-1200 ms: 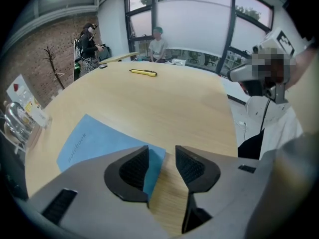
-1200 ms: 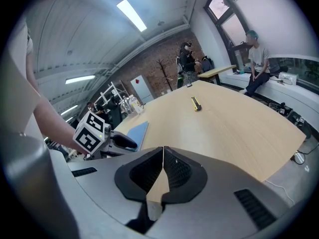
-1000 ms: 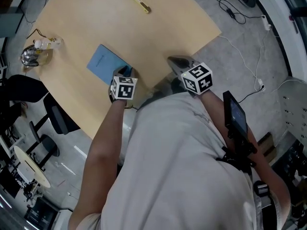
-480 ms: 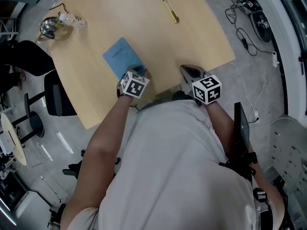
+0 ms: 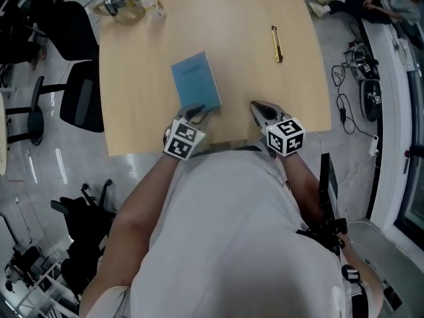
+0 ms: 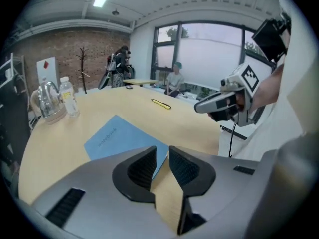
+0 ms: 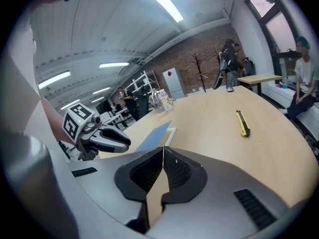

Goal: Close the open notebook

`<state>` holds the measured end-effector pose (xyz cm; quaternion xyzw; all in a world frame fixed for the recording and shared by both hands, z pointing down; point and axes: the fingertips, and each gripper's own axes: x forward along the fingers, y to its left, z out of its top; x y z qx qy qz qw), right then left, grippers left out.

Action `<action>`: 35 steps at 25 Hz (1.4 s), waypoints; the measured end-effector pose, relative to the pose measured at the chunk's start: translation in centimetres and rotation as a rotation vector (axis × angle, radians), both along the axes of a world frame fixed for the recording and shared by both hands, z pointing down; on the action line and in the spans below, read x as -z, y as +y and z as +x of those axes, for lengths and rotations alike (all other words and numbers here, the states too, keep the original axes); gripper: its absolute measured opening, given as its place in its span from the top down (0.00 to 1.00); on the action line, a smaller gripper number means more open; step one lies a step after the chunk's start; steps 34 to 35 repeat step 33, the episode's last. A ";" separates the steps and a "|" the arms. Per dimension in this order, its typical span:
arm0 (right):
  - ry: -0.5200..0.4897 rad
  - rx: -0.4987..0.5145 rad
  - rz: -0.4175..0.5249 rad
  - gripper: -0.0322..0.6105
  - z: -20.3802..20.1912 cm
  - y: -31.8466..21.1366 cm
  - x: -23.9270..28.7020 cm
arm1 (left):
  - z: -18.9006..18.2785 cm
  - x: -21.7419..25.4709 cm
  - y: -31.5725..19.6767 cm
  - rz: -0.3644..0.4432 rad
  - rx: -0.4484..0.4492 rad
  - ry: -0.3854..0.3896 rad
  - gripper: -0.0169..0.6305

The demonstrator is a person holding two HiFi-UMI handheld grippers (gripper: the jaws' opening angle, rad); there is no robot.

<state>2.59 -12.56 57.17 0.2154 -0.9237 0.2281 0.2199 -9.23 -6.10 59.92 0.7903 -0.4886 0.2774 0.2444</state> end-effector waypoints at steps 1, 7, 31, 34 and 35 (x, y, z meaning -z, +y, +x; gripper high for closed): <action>-0.006 0.034 0.016 0.92 -0.8 0.1 0.4 | -0.6 0.6 0.3 0.023 0.030 0.009 0.86; -0.048 0.229 0.120 0.92 -5.3 -0.3 3.0 | -4.4 3.1 1.8 0.135 0.256 0.028 0.94; -0.090 0.252 0.128 0.92 -8.5 1.3 5.3 | -8.1 5.7 4.1 0.232 0.389 0.110 0.95; -0.090 0.250 0.133 0.92 -8.7 1.0 5.4 | -8.0 5.5 4.0 0.227 0.385 0.114 0.95; -0.090 0.250 0.133 0.92 -8.7 1.0 5.4 | -8.0 5.5 4.0 0.227 0.385 0.114 0.95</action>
